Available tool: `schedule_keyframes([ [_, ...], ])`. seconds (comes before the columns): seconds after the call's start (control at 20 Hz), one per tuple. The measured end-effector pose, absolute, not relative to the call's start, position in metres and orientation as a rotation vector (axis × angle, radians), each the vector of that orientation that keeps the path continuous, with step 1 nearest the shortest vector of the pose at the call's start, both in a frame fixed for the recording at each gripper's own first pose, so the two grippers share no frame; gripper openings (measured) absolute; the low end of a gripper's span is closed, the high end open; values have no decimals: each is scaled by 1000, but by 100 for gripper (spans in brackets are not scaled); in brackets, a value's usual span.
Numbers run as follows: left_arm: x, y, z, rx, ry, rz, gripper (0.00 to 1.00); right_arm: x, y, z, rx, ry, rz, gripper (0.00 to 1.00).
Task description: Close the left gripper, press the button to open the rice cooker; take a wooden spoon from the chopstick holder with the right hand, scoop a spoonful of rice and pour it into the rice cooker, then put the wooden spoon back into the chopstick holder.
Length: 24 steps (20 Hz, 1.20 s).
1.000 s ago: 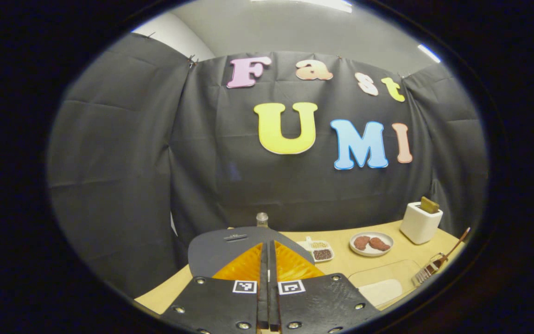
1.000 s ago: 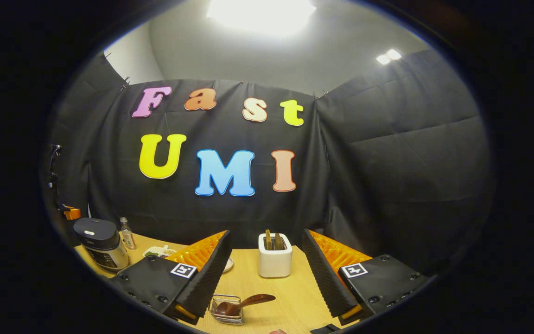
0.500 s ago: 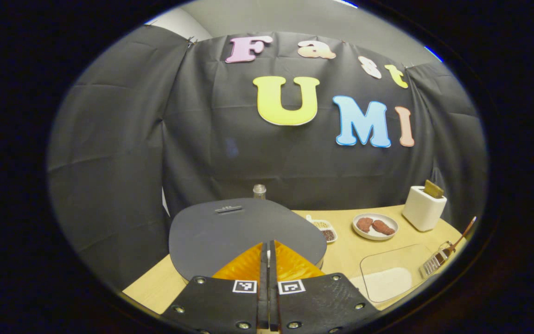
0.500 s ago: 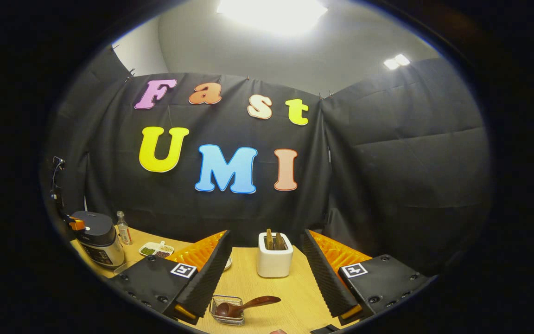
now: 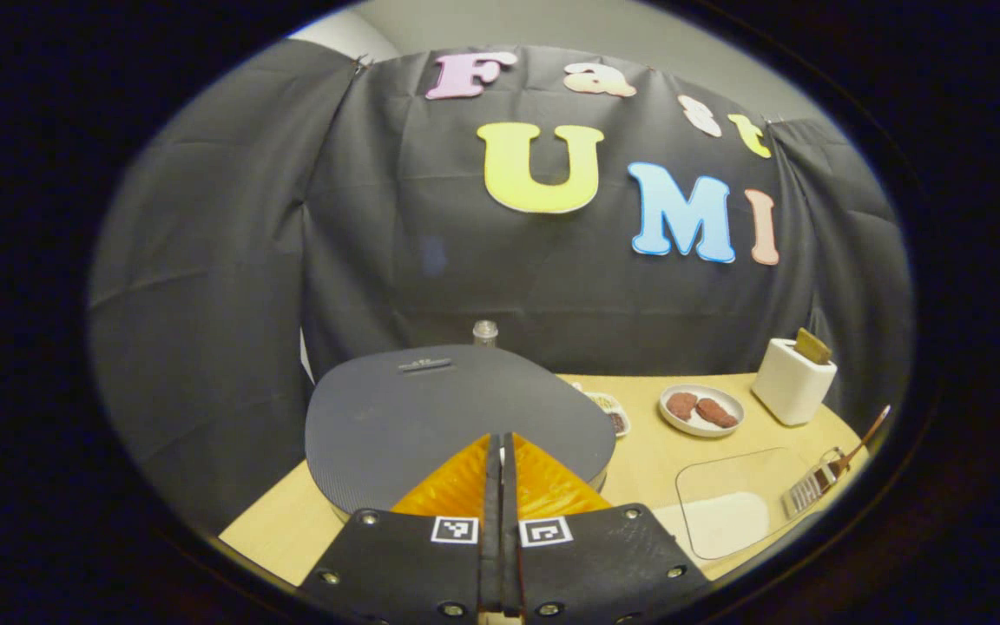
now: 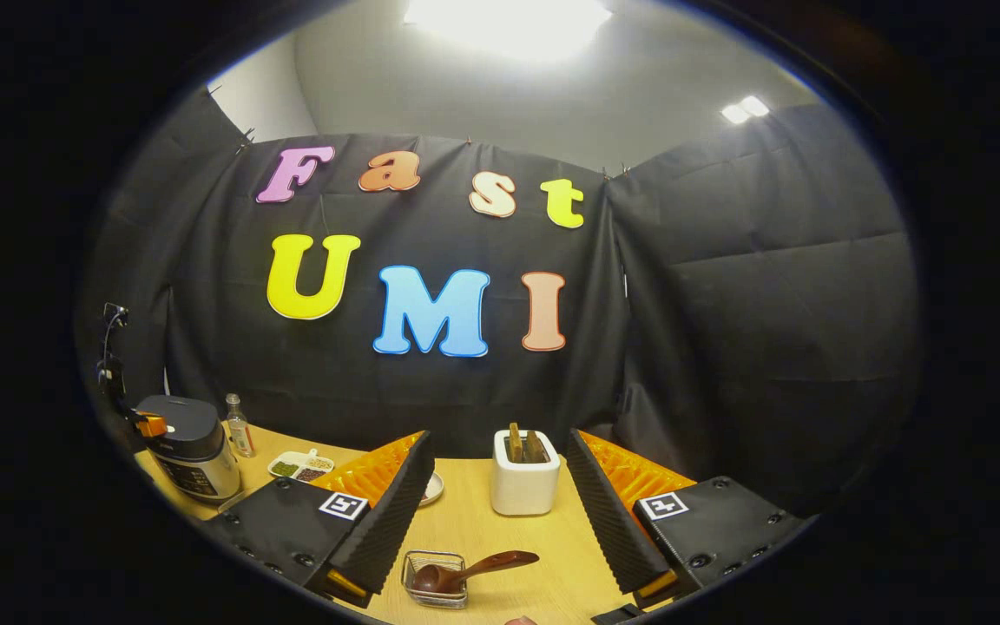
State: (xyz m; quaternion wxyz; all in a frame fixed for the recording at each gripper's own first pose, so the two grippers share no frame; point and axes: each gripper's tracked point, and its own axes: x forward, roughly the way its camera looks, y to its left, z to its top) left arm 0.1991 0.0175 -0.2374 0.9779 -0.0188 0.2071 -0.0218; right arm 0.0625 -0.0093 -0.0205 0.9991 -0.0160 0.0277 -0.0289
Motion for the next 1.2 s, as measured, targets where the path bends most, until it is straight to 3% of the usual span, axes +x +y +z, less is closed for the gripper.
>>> schedule_keyframes([
  [0.15,196,19,-220,-45,402,-24,3,61,-11,-12,-44,34,-49,97],
  [0.55,195,38,-97,56,144,49,3,56,-18,-13,-19,26,-33,97],
  [0.85,164,38,-25,40,32,67,2,63,-18,-27,20,51,-12,97],
  [0.9,159,39,-15,39,16,70,7,65,-18,-30,26,57,-7,97],
  [1.1,126,44,12,32,-30,82,81,74,-15,-49,48,87,13,97],
  [1.2,112,48,19,38,-40,93,82,79,-14,-61,56,110,17,94],
])
